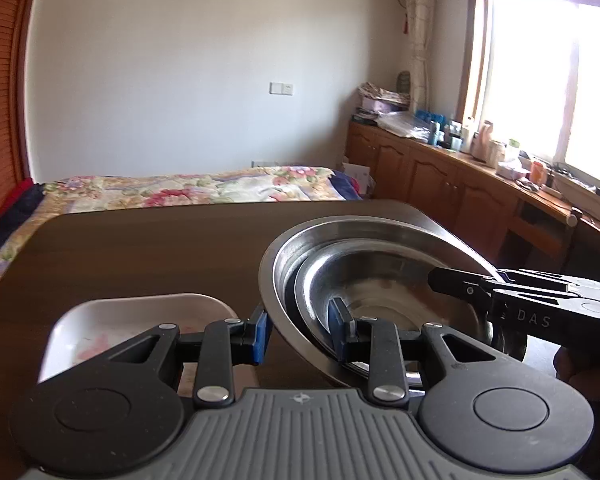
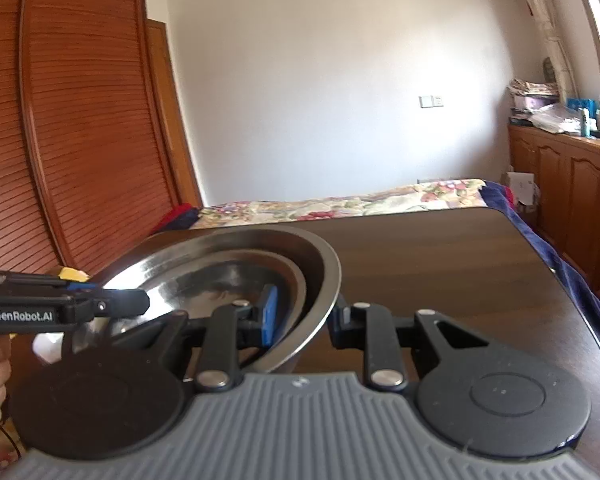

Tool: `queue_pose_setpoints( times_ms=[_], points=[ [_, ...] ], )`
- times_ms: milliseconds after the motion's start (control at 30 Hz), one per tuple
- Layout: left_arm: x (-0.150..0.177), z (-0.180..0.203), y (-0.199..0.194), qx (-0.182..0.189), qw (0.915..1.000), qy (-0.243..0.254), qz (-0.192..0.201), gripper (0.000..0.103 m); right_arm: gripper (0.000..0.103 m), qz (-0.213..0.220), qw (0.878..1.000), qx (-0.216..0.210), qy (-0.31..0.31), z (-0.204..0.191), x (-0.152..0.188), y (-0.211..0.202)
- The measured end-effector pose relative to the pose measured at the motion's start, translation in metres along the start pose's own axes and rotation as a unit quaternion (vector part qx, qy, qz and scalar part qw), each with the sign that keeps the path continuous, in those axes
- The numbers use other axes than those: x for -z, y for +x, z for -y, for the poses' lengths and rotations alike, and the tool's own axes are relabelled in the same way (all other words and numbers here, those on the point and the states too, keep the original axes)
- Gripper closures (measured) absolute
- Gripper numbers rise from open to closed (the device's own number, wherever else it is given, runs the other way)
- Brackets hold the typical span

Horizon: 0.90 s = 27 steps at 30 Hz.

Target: Organize plates and bowls

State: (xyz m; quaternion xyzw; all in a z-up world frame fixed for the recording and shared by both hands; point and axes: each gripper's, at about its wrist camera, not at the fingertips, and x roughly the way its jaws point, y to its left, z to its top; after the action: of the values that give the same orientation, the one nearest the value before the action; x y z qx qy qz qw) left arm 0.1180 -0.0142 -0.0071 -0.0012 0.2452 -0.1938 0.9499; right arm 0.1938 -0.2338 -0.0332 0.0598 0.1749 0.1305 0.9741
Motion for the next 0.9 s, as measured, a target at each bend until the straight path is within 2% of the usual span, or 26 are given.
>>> queue_pose_setpoints(
  times_ms=[500,900],
  points=[
    [-0.008,-0.052,-0.04,-0.056,0.9978,-0.027,0.022,0.07,0.075,-0.008,0.997,-0.064,-0.035,-0.05,-0.014,0.027],
    [-0.001,-0.082,-0.054,-0.096,0.9942,-0.045,0.016,0.07,0.075,-0.033,0.993,-0.103,-0.055,-0.084,-0.009,0.048]
  ],
)
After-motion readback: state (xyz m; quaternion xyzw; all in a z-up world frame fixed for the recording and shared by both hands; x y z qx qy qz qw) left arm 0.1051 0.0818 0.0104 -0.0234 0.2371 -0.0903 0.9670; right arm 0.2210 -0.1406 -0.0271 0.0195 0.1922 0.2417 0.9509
